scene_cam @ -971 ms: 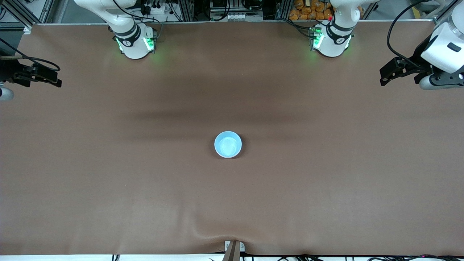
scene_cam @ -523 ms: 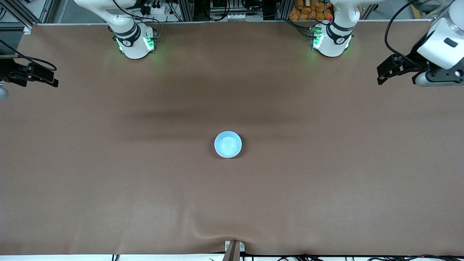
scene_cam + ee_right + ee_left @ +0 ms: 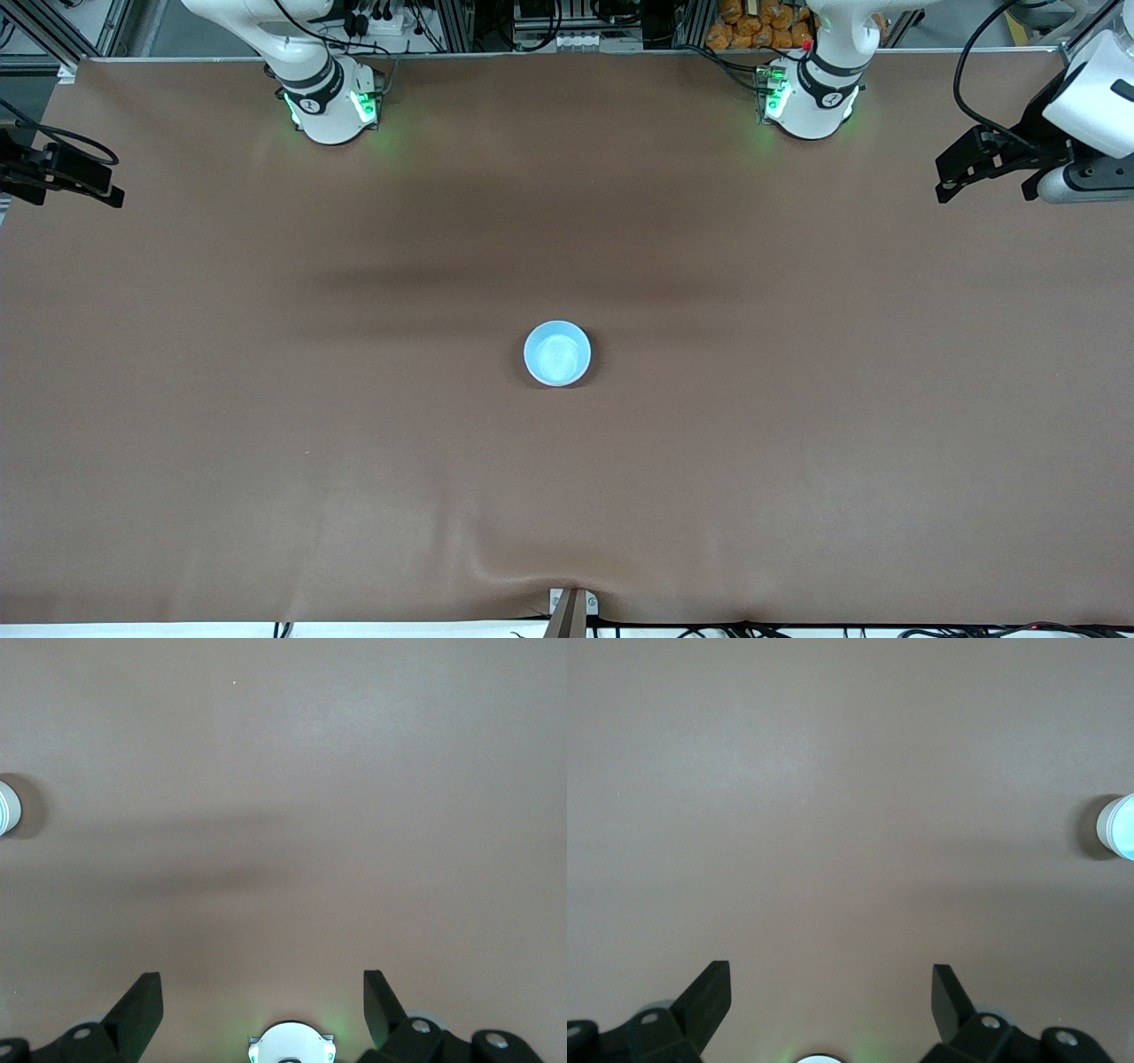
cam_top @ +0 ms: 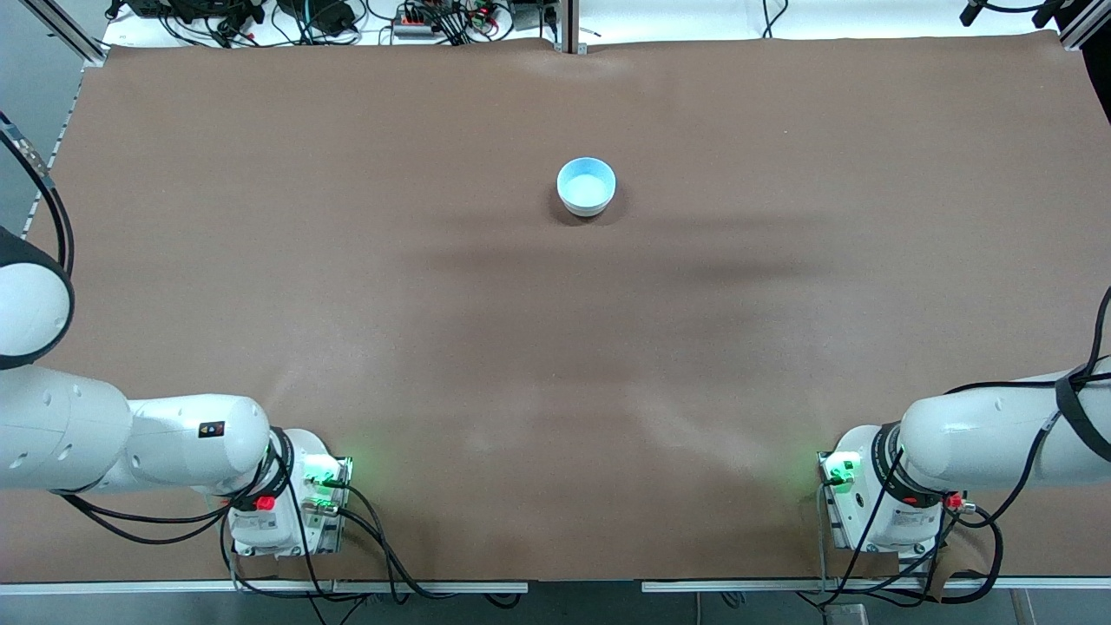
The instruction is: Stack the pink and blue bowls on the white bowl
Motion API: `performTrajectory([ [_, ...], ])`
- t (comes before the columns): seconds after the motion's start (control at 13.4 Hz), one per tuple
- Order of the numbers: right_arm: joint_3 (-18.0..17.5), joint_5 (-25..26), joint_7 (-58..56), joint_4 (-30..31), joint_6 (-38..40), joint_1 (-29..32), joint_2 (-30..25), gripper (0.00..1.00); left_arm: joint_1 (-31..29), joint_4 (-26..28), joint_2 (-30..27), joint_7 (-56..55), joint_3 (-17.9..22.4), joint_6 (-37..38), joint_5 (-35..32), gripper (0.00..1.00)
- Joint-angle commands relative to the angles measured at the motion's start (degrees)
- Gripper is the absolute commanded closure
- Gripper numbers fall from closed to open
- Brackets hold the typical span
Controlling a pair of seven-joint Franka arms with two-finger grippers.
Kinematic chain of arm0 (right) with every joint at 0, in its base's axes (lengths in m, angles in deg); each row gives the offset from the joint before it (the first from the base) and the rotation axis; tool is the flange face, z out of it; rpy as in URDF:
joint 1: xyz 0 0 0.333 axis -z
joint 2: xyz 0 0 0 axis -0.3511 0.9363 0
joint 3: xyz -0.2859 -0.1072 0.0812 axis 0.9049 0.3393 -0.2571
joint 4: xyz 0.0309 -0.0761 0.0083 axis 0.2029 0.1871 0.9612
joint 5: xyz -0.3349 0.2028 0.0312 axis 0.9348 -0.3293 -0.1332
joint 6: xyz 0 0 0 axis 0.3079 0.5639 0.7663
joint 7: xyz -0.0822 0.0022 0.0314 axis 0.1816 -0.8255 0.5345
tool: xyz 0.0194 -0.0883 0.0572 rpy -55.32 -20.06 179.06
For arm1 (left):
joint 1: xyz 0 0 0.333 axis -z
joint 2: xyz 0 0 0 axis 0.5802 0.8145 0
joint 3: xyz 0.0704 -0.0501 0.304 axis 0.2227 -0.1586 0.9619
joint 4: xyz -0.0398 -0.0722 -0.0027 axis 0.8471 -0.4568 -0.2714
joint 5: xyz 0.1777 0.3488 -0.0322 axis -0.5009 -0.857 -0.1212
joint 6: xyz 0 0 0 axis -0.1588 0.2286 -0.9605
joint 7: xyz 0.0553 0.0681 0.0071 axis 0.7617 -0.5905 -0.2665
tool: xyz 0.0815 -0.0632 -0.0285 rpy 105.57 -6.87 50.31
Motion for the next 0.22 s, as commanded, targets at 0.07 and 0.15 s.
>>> performTrajectory([
  [0.07, -1.1, 0.8, 0.8, 0.2, -0.1, 0.9, -0.8, 0.00, -0.1, -0.8, -0.2, 0.7, 0.2, 1.5, -0.2, 0.00],
  [0.15, -1.1, 0.8, 0.8, 0.2, 0.0, 0.9, -0.8, 0.00, -0.1, -0.7, -0.2, 0.6, 0.3, 1.6, -0.1, 0.00],
])
